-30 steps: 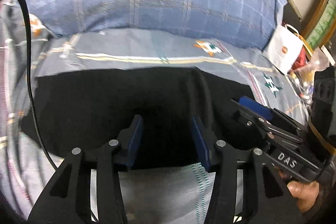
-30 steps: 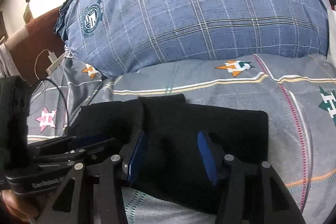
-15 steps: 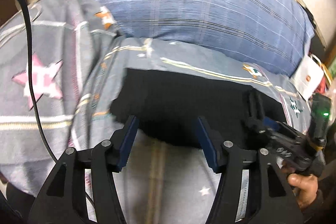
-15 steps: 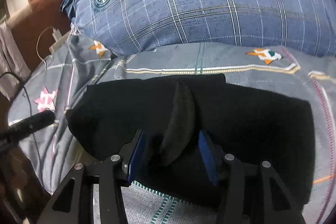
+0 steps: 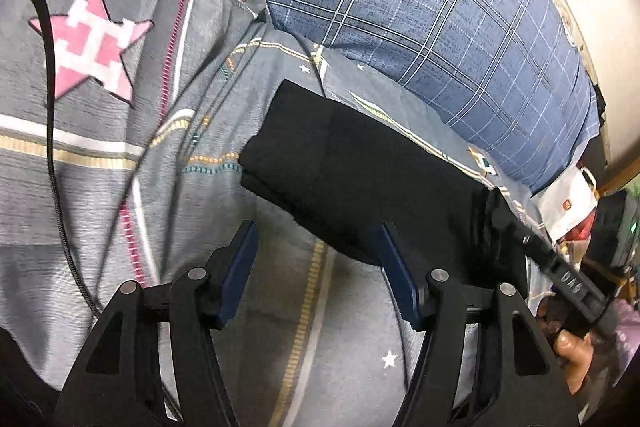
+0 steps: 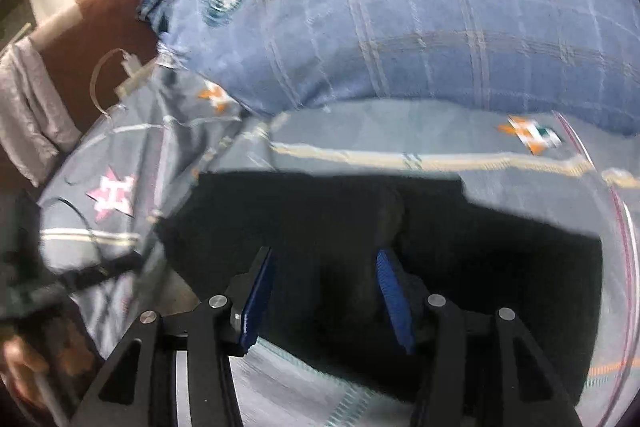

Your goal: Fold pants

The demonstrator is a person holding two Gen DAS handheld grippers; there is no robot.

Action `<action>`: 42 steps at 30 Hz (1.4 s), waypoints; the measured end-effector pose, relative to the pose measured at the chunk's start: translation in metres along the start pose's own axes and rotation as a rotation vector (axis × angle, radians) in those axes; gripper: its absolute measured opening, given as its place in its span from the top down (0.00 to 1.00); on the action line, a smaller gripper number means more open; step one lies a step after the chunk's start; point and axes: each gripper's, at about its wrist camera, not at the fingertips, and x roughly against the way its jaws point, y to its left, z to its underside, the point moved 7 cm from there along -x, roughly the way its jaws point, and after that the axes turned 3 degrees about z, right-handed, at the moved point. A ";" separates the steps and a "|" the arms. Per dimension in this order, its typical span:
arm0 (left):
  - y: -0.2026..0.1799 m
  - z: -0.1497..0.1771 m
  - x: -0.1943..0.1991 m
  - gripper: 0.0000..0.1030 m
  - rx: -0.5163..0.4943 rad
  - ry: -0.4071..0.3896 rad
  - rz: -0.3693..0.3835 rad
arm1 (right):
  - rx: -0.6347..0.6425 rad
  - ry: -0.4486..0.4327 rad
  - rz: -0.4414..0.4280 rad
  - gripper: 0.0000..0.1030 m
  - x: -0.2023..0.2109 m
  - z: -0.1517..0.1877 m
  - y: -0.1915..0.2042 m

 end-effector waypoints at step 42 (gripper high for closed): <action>-0.196 0.018 0.016 0.79 -0.460 -0.054 0.395 | -0.001 -0.241 -0.294 0.87 0.075 -0.074 -0.022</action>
